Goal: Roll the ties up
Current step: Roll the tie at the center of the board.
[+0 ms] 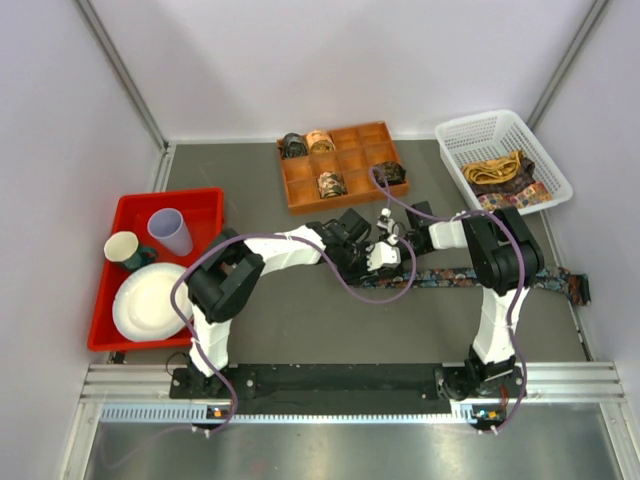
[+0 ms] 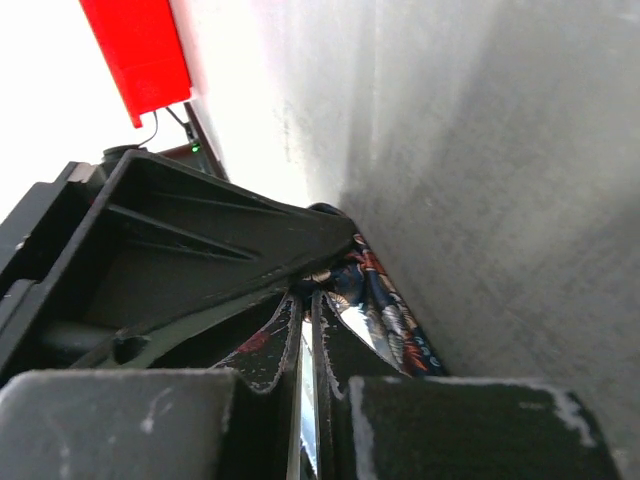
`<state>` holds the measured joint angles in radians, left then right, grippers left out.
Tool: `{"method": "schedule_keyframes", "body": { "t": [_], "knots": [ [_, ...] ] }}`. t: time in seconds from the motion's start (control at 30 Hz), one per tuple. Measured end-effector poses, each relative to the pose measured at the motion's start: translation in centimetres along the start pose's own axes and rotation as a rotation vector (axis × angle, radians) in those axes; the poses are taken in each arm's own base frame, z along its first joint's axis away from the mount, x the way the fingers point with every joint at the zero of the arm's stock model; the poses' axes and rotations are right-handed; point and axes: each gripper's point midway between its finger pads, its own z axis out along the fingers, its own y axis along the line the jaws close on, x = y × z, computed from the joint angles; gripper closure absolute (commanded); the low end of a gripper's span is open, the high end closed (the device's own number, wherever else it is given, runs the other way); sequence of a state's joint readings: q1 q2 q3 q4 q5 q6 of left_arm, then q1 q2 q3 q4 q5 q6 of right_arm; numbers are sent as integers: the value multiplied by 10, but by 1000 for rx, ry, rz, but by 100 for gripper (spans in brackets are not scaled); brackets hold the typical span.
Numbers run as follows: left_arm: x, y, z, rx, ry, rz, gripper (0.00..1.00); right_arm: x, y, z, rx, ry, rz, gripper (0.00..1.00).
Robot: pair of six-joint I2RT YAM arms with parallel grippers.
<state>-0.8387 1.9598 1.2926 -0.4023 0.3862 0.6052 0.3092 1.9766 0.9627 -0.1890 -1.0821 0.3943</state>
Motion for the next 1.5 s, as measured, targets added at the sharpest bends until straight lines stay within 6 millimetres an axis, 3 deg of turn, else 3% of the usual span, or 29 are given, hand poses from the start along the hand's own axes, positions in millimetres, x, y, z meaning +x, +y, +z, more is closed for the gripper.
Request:
{"method": "schedule_keyframes", "body": {
  "t": [0.33,0.57,0.67,0.87,1.17,1.5],
  "knots": [
    [-2,1,1,-1,-10,0,40,1,-11,-1,70,-14,-2,100],
    [-3,6,-1,14,-93,-42,34,0,-15,-5,97,-31,4,100],
    [8,14,-11,13,-156,-101,31,0,-17,-6,102,-33,10,100],
    [19,10,-24,55,-306,-171,29,0,-19,-7,115,-35,21,100],
    [11,-16,-16,101,-430,-92,32,1,-21,-8,129,-36,30,100],
    [1,1,-7,14,-482,-68,35,1,-25,-11,146,-39,50,100]
  ]
}}
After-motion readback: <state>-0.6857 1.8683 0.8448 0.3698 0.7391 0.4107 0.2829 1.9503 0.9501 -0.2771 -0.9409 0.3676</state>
